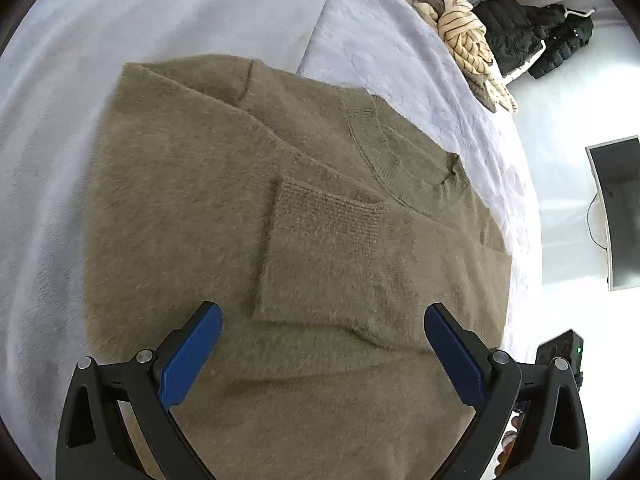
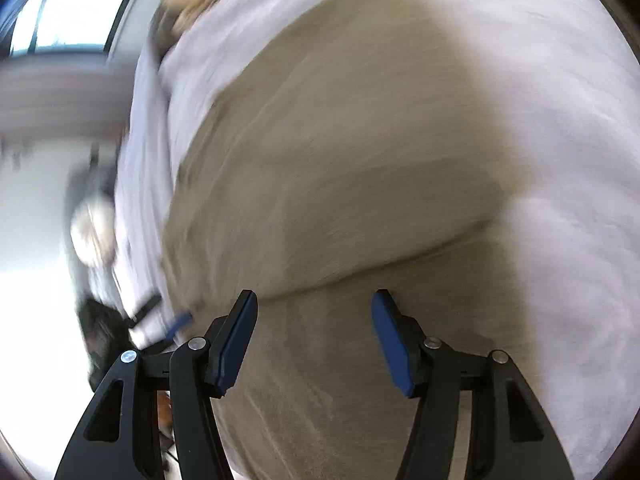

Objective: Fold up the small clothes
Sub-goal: 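Pinch the folded sweater with the left tool while the right tool grasps the hem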

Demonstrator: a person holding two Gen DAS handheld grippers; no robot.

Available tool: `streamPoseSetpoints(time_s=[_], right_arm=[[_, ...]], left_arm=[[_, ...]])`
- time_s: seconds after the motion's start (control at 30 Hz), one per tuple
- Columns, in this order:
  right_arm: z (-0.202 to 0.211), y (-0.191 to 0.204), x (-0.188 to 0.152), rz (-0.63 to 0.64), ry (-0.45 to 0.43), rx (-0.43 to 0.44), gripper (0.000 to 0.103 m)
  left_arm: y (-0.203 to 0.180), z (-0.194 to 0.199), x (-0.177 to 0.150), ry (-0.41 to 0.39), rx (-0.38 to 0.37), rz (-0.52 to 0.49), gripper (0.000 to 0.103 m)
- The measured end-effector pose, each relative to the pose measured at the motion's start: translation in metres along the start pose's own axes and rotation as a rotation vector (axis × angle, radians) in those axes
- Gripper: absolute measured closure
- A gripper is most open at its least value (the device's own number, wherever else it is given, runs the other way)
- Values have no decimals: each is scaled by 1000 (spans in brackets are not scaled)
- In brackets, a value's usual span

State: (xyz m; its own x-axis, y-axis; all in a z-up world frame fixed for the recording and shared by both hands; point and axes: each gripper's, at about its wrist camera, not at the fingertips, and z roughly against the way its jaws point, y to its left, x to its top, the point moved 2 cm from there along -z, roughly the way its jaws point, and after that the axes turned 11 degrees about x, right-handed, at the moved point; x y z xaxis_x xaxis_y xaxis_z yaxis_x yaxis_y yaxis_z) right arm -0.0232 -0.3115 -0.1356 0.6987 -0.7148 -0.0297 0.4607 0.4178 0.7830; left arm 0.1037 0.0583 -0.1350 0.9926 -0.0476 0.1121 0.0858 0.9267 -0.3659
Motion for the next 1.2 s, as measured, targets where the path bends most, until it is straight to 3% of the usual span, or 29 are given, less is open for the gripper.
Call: streamPoseSetpoints(time_s=[0.03, 0.07, 0.1, 0.13, 0.17, 0.2, 0.23, 0.33, 0.43, 0.57, 0.67, 0.8, 0.9, 0.97, 1.03, 1.2], right_arm=[[8, -8, 5, -37, -34, 18, 39], [15, -16, 11, -75, -76, 40, 39], [20, -23, 17, -111, -118, 59, 39], [24, -29, 23, -141, -144, 79, 43], [27, -35, 26, -156, -161, 94, 52], [29, -35, 30, -153, -176, 92, 83], [30, -31, 32, -130, -172, 60, 94], [37, -11, 36, -31, -166, 26, 94], [54, -10, 35, 35, -156, -28, 94], [46, -31, 34, 12, -89, -83, 94], [44, -37, 30, 1, -66, -68, 91], [54, -22, 19, 86, -40, -133, 71], [77, 2, 19, 222, -125, -194, 35], [86, 13, 35, 271, -186, -222, 34], [83, 7, 59, 224, -198, -209, 34], [47, -16, 109, 53, -173, -77, 37]], left_arm=[[-3, -2, 2, 1, 3, -2, 2], [-7, -3, 4, -4, 1, -7, 13], [-9, -4, 5, -4, 1, -16, 38], [-12, -6, 6, 6, 9, -28, 51], [-16, -9, 7, 20, 15, -44, 83], [-18, -10, 7, 26, 8, -54, 87], [-20, -7, 5, 14, 4, -64, 87], [-29, 13, -4, -46, -18, -125, 87], [-29, 18, -16, -51, 0, -162, 87], [-16, -2, -28, 1, 86, -164, 87], [-4, 0, -28, -5, 125, -135, 87], [16, 21, -19, -55, 248, -122, 87], [22, 33, -12, -75, 264, -116, 87], [18, 36, -8, -92, 274, -131, 87], [9, 34, -5, -102, 282, -139, 87], [-18, 14, -3, -94, 269, -164, 87]])
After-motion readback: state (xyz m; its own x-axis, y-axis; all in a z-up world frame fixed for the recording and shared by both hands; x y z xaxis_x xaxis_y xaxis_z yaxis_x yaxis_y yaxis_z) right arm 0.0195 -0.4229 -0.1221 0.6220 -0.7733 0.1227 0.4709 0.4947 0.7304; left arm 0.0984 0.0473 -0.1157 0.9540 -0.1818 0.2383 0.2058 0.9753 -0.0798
